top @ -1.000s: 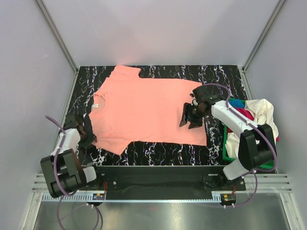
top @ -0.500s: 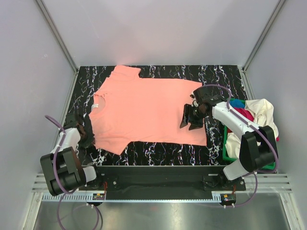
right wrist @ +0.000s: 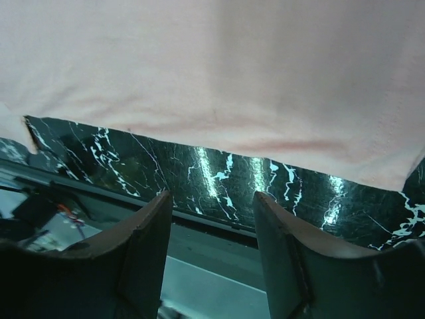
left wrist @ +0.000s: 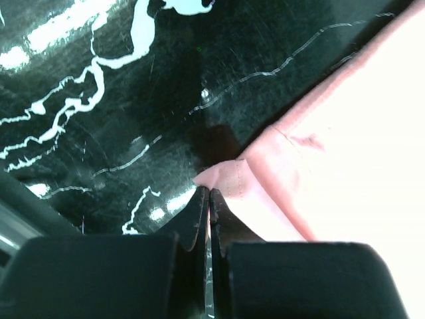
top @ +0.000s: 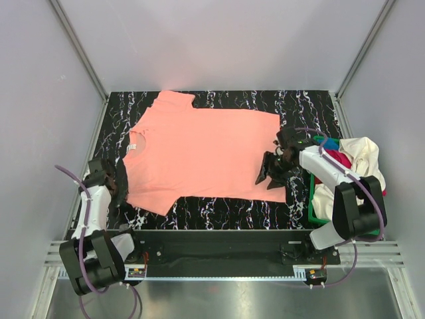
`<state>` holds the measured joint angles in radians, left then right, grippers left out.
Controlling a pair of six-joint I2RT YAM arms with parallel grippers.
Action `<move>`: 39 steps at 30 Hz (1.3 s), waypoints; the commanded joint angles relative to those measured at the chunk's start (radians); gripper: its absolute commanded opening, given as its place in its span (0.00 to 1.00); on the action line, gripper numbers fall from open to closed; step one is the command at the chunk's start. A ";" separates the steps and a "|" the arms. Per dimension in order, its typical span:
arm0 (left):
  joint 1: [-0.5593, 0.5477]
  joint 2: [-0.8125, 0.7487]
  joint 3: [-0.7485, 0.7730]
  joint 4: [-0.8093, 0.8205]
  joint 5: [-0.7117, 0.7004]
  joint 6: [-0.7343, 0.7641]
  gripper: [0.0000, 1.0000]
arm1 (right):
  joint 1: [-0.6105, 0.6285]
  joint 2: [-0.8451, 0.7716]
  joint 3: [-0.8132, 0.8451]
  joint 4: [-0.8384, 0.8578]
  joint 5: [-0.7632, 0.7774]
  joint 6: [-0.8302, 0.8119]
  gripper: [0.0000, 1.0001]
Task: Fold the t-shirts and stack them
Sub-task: Fold the tshirt
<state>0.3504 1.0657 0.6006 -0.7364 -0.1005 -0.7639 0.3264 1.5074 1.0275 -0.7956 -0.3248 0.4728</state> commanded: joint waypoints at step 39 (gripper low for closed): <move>-0.291 -0.285 0.249 -0.322 -0.148 -0.112 0.00 | -0.320 0.004 -0.353 0.148 0.182 0.247 0.23</move>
<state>0.0635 0.8024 0.8146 -1.0538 -0.2161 -0.8875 0.0074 1.4799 0.7322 -0.6376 -0.1421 0.7265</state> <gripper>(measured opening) 0.009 0.233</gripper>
